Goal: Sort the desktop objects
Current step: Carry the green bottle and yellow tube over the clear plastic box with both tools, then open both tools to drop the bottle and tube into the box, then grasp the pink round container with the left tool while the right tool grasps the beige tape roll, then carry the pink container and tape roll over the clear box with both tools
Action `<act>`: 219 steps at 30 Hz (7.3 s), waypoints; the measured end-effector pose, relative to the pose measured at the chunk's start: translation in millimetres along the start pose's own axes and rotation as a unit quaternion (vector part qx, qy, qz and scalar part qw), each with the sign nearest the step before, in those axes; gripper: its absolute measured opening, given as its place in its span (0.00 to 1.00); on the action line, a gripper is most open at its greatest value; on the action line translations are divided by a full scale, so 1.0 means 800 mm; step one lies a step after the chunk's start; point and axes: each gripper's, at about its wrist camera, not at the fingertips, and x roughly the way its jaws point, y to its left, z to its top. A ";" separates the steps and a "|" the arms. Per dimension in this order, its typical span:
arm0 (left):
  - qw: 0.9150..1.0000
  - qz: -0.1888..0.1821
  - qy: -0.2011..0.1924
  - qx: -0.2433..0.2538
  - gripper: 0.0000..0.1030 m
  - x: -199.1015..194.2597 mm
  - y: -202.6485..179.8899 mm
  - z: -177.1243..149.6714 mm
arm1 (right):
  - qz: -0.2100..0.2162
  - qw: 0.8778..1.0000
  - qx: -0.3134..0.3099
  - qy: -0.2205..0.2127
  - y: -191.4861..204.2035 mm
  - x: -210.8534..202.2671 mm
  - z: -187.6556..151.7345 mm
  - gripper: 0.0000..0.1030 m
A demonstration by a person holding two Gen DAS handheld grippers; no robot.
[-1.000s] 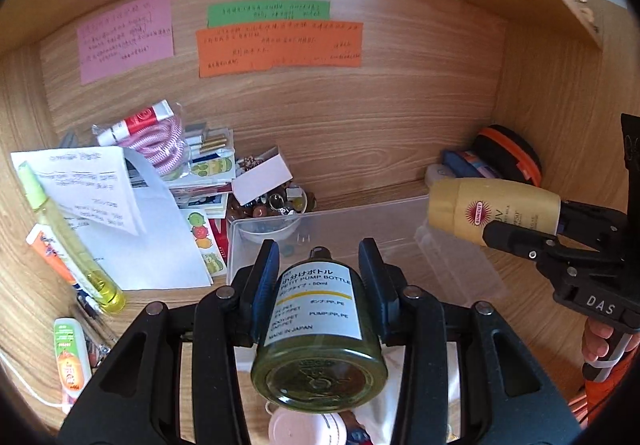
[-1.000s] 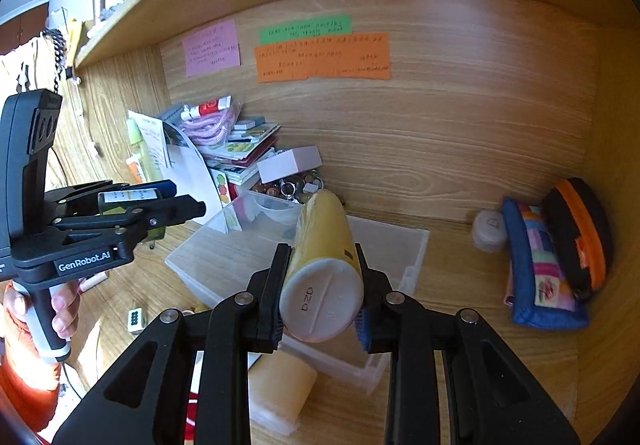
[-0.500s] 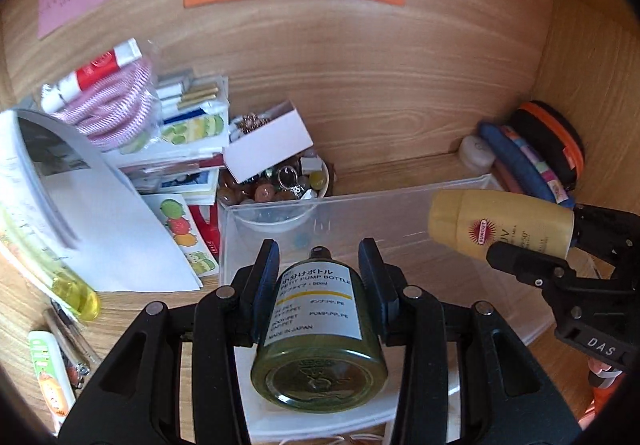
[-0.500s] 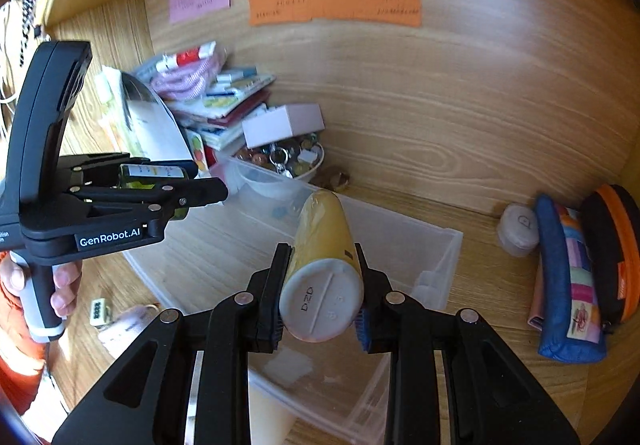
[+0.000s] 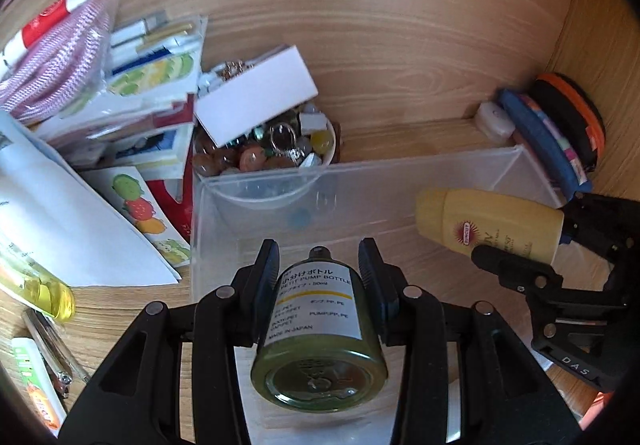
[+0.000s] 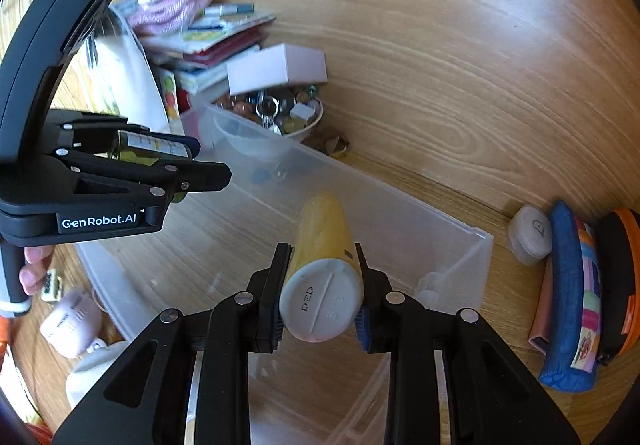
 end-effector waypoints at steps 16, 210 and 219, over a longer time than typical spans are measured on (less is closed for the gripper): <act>0.999 0.026 0.026 0.035 0.40 0.021 -0.019 -0.001 | -0.038 0.996 -0.062 0.061 0.018 0.030 0.001 0.24; 0.989 -0.009 -0.145 -0.012 0.62 -0.134 -0.029 -0.041 | 0.031 0.990 0.049 -0.130 0.014 -0.112 -0.028 0.60; 0.994 -0.014 -0.111 -0.018 0.62 -0.082 -0.016 -0.026 | 0.034 0.993 0.046 -0.104 0.010 -0.068 -0.015 0.60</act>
